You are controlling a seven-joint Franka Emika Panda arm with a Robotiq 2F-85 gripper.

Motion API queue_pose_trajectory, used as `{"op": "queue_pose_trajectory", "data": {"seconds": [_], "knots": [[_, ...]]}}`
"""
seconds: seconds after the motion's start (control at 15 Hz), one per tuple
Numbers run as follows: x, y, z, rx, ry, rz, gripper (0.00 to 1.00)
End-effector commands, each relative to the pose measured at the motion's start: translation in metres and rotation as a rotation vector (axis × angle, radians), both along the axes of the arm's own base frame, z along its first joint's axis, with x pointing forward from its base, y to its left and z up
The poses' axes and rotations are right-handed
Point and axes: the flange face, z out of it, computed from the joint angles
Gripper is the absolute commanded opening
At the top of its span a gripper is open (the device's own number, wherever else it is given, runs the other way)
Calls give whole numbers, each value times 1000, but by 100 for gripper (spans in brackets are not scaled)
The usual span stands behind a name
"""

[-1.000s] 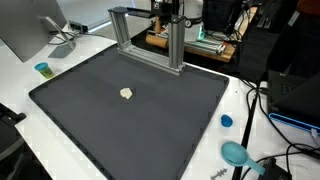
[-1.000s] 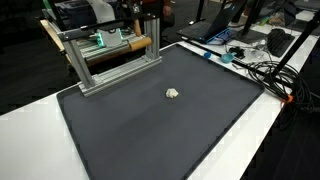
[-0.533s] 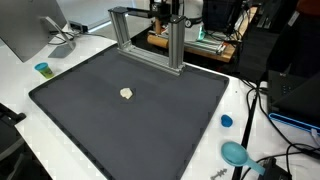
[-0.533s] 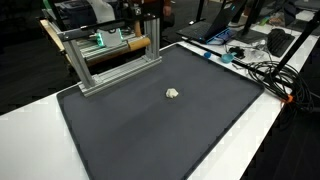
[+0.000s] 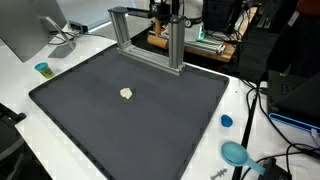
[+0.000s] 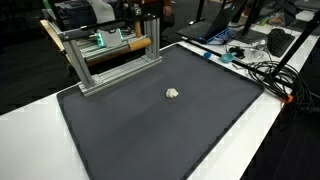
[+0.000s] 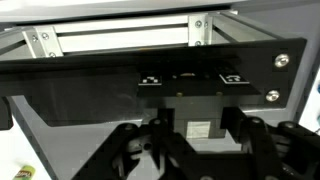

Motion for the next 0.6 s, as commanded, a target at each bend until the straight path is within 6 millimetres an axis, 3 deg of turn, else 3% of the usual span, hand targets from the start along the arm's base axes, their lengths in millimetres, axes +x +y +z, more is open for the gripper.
{"op": "queue_pose_trajectory", "data": {"seconds": [0.0, 0.13, 0.2, 0.27, 0.4, 0.47, 0.53], "knots": [[-9, 1, -4, -2, 65, -8, 33], [-10, 1, -3, 2, 82, -13, 33], [-10, 1, -4, 9, 82, -15, 65], [-11, 1, -4, 6, 82, -22, 84], [-12, 1, -5, 0, 90, -34, 96], [-12, 2, -6, 2, 97, -37, 92], [-12, 3, -5, 3, 92, -36, 60]]}}
